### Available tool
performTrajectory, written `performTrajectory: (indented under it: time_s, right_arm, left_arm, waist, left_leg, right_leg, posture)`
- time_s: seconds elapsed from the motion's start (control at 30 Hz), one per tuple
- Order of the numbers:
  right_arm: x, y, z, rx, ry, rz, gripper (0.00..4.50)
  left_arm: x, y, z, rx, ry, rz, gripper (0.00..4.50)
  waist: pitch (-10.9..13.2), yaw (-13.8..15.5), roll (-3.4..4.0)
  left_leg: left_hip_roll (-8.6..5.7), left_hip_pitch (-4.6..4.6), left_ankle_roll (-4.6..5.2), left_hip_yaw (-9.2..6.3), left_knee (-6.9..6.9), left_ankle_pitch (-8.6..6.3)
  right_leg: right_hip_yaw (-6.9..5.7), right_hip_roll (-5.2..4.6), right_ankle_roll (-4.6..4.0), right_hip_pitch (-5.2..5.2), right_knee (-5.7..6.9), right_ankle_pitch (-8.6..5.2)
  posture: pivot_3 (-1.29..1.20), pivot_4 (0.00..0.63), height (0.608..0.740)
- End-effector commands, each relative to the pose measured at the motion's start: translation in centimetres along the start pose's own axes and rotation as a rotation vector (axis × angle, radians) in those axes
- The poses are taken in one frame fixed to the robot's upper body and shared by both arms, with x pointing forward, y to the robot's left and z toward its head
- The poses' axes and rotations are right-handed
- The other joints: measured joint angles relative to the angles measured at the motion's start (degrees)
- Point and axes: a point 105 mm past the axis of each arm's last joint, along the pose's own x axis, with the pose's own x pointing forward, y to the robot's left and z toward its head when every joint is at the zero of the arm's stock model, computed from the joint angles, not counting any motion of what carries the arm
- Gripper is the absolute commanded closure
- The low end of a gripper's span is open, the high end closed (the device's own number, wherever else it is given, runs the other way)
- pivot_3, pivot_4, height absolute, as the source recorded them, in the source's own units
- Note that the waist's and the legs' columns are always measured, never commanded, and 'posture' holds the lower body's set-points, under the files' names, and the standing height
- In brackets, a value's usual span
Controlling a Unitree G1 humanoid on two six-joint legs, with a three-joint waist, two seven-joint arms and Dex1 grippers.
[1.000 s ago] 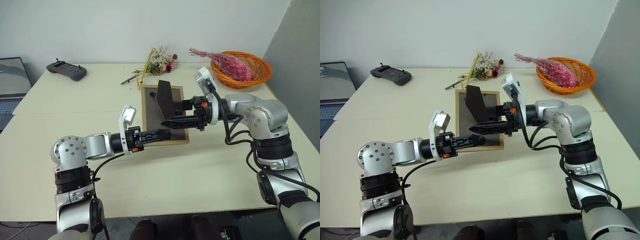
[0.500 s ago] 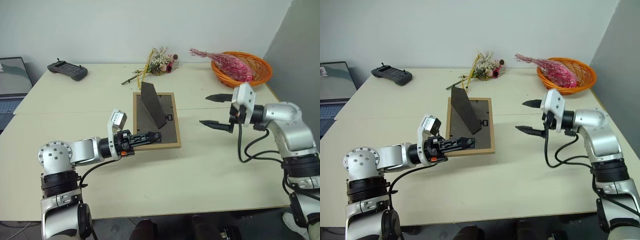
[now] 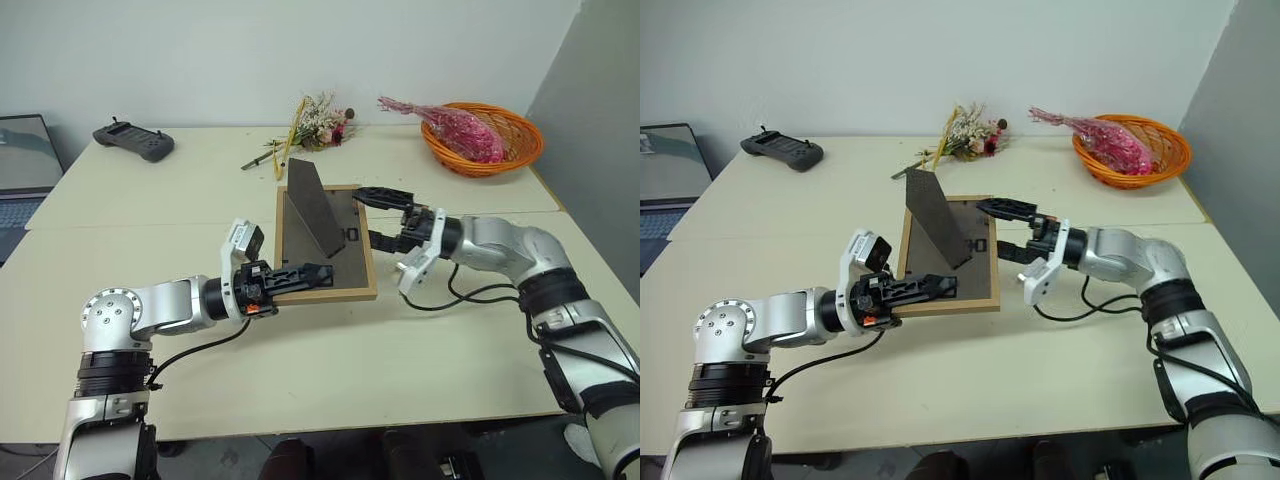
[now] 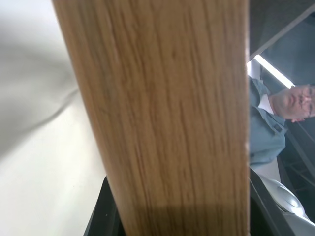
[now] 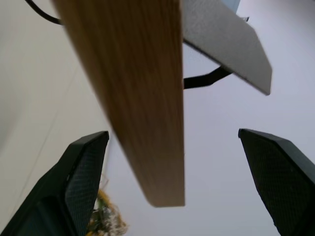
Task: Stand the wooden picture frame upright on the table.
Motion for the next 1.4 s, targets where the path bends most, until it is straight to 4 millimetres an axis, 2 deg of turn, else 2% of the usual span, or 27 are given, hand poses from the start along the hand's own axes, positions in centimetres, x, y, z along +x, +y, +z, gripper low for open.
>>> performTrajectory:
  time_s: [0.03,0.1,0.4,0.5,0.6,0.67,0.83,0.93,0.97,1.1,1.17,1.2,1.3,1.4]
  right_arm:
    - [0.9,-1.2,0.0,-0.049,-0.037,-0.091,0.19]
    - [1.1,-1.4,0.0,-0.054,-0.054,-0.099,0.48]
    - [0.3,-1.2,-0.3,-0.068,-0.065,-0.097,2.62]
    - [0.0,-1.4,-0.4,-0.069,-0.067,-0.098,3.20]
    - [-0.4,-1.7,-0.5,-0.071,-0.068,-0.101,3.20]
    - [-0.7,-1.9,-0.6,-0.073,-0.066,-0.102,3.20]
    - [-1.4,-2.5,-0.4,-0.059,-0.086,-0.101,3.20]
    - [-2.2,-2.2,-0.4,-0.029,-0.087,-0.068,3.20]
    - [-2.6,-1.8,-1.0,0.005,-0.050,-0.049,3.20]
    - [-3.9,-0.2,-2.8,0.245,0.077,-0.019,3.20]
    - [-3.7,0.5,-3.9,0.383,0.166,-0.018,3.20]
    - [-3.4,0.7,-4.5,0.483,0.210,-0.008,3.20]
    - [-2.4,0.2,-5.1,0.865,0.217,-0.038,3.20]
    - [-1.1,-0.3,-5.2,1.345,0.167,-0.082,3.20]
  left_arm:
    - [0.2,-1.8,-0.1,0.058,0.015,-0.059,3.26]
    - [0.1,-1.7,-0.1,0.054,0.011,-0.057,3.26]
    - [0.1,-1.5,-1.1,0.045,0.029,-0.053,3.26]
    - [0.2,-1.2,-1.0,0.047,0.027,-0.027,3.26]
    - [0.2,-1.2,-0.8,0.060,0.022,-0.003,3.26]
    - [0.1,-0.9,-0.1,0.065,-0.016,0.026,2.71]
    - [-0.9,-1.7,2.3,0.092,-0.101,0.017,1.83]
    - [-1.9,-2.0,2.9,0.118,-0.116,0.046,1.32]
    - [-2.2,-2.3,3.3,0.139,-0.128,0.071,1.11]
    - [-2.9,-4.1,4.5,0.329,-0.147,0.181,0.45]
    - [-3.3,-4.3,4.3,0.444,-0.126,0.272,0.02]
    - [-3.4,-4.4,4.1,0.506,-0.121,0.317,0.00]
    - [-3.5,-4.1,3.7,0.711,-0.095,0.470,0.00]
    - [-3.5,-3.3,3.3,0.948,-0.108,0.605,0.00]
  waist:
    - [0.00,0.08,0.00]
    - [0.00,0.02,-0.01]
    - [0.00,-0.10,-0.01]
    - [0.00,-0.08,-0.01]
    - [0.00,-0.13,-0.01]
    - [0.00,-0.12,-0.01]
    - [0.00,-0.04,-0.01]
    - [0.00,-0.18,-0.01]
    - [0.00,-0.24,-0.01]
    - [0.10,-0.39,-0.17]
    - [0.15,-0.45,-0.30]
    - [0.17,-0.52,-0.32]
    - [0.18,-0.68,-0.30]
    - [0.28,-0.58,-0.14]
  left_leg:
    - [-0.01,0.00,0.00,-0.01,0.00,0.00]
    - [-0.02,-0.01,0.00,0.01,0.00,0.00]
    - [0.00,0.01,0.00,0.03,-0.03,0.00]
    - [0.00,0.01,0.01,0.03,-0.03,0.00]
    - [0.00,0.01,0.01,0.04,-0.03,0.00]
    - [0.01,0.01,0.01,0.03,-0.03,0.00]
    - [0.00,0.00,0.02,0.02,-0.03,0.00]
    - [0.00,0.02,0.02,0.04,-0.03,0.00]
    - [0.01,0.02,0.02,0.04,-0.03,0.00]
    - [0.07,0.03,0.03,0.05,-0.04,0.00]
    - [0.08,0.03,0.03,0.08,-0.04,-0.01]
    - [0.12,0.08,0.04,0.07,-0.04,-0.01]
    - [0.18,0.17,0.06,0.04,-0.03,-0.02]
    - [0.22,0.13,0.10,-0.02,-0.04,-0.04]
  right_leg:
    - [-0.01,0.00,0.00,0.02,0.00,0.00]
    - [0.01,-0.01,0.00,0.03,-0.01,0.00]
    - [0.02,0.01,0.00,0.06,-0.02,0.00]
    - [0.02,0.01,0.00,0.07,-0.01,0.00]
    - [0.03,0.01,0.00,0.08,-0.01,0.00]
    - [0.02,0.02,0.00,0.08,-0.01,0.00]
    - [0.01,0.02,0.00,0.08,-0.01,0.00]
    - [0.01,0.03,0.00,0.08,-0.02,0.00]
    - [0.02,0.03,0.00,0.09,-0.01,0.00]
    - [0.01,0.06,-0.01,0.10,-0.05,0.00]
    - [0.01,0.04,-0.02,0.14,-0.06,0.01]
    - [-0.01,0.05,-0.02,0.20,-0.12,0.01]
    - [-0.01,0.05,-0.02,0.35,-0.19,0.01]
    - [-0.05,0.04,-0.03,0.32,-0.15,0.01]
  posture:
    - [0.00,0.150,0.740]
    - [0.00,0.150,0.740]
    - [0.00,0.150,0.740]
    - [0.00,0.150,0.740]
    - [0.00,0.150,0.740]
    - [0.00,0.150,0.740]
    - [0.00,0.150,0.740]
    - [0.00,0.150,0.740]
    - [0.00,0.150,0.740]
    - [0.00,0.150,0.740]
    - [0.00,0.150,0.740]
    - [0.00,0.150,0.740]
    - [0.00,0.150,0.740]
    - [0.00,0.150,0.740]
